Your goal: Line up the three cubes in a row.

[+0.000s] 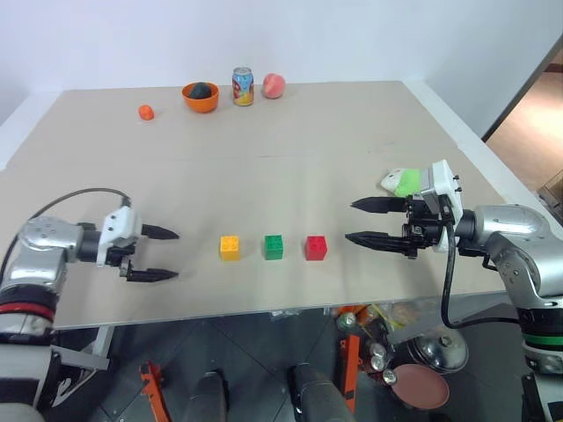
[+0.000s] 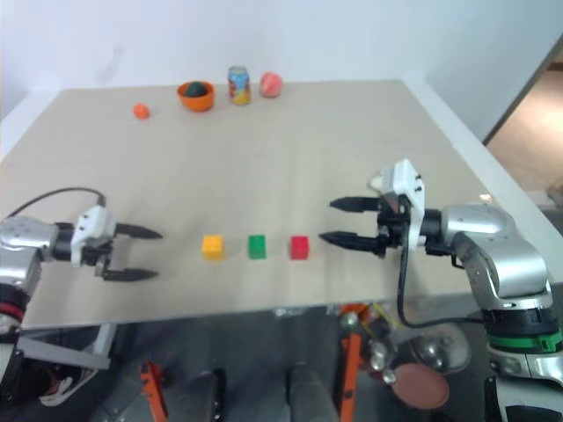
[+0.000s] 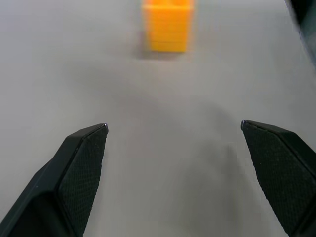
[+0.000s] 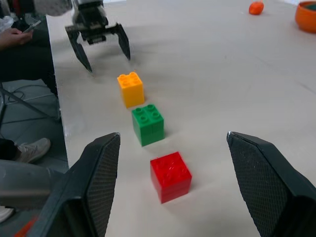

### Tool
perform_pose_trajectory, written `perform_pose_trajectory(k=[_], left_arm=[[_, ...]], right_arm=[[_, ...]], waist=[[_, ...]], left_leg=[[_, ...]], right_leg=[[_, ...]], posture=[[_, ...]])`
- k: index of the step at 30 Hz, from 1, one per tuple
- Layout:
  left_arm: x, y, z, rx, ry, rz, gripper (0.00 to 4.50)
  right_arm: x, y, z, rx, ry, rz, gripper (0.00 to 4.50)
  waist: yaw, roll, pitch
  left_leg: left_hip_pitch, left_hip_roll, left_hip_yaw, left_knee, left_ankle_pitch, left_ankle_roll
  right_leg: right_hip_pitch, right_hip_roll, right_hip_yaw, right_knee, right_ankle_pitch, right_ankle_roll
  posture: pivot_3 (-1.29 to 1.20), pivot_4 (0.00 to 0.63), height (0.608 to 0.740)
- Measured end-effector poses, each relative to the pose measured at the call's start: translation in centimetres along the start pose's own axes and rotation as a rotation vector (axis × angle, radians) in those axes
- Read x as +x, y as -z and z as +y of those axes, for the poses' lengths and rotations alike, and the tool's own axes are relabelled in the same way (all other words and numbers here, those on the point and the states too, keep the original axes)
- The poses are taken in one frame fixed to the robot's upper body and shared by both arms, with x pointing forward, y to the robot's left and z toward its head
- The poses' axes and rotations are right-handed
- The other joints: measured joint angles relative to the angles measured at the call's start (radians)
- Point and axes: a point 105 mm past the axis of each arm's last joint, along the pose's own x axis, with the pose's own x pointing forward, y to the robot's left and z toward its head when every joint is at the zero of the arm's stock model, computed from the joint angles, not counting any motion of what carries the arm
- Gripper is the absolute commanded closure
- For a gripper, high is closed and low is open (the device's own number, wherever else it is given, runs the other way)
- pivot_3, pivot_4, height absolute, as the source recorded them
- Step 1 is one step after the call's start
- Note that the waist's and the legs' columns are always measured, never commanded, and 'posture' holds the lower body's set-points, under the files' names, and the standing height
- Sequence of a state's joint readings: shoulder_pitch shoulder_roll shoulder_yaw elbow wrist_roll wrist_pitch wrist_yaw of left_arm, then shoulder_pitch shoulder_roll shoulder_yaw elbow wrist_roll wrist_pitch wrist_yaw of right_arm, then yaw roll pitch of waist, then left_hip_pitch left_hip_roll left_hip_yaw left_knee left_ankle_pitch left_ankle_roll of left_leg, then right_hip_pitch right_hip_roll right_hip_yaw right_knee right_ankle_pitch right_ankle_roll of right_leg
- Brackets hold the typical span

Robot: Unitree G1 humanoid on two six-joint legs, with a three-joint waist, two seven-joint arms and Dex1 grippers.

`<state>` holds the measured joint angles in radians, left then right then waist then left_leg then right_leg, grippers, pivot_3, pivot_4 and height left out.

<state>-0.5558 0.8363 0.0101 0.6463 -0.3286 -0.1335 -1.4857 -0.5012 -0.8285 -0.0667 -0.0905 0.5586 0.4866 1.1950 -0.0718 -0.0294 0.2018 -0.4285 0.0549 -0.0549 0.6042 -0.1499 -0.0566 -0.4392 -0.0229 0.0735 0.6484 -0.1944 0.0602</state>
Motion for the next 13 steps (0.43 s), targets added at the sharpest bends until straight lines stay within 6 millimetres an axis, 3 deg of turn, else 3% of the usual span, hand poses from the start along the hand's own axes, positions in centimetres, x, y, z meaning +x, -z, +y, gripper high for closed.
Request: perform_pose_trajectory(k=[6,10,13], left_arm=[[-0.9,0.3,1.7,-0.275,-0.502,-0.152,0.04],[-0.8,1.7,-0.3,-0.485,-0.708,-0.185,0.04],[-0.5,2.4,-1.7,-0.561,-0.772,-0.203,0.04]], right_arm=[[0.2,3.2,-2.7,0.065,0.23,0.008,0.95],[0.3,6.5,-3.1,0.169,0.424,-0.008,0.95],[0.2,7.5,-3.9,0.22,0.575,-0.043,0.95]], waist=[[0.002,0.0,0.0],[0.001,0.0,0.0],[0.0,0.0,0.0]], left_leg=[[0.0,0.0,0.0,0.0,0.0,0.0],[0.001,0.0,0.0,-0.001,0.0,0.0],[0.002,0.0,0.0,-0.001,0.0,0.0]], right_leg=[[0.0,0.0,0.0,0.0,0.0,0.0],[0.0,0.0,0.0,0.0,0.001,0.002],[0.0,0.001,0.0,0.0,0.002,0.0]], posture=[[0.0,0.15,0.74],[0.0,0.15,0.74],[0.0,0.15,0.74]])
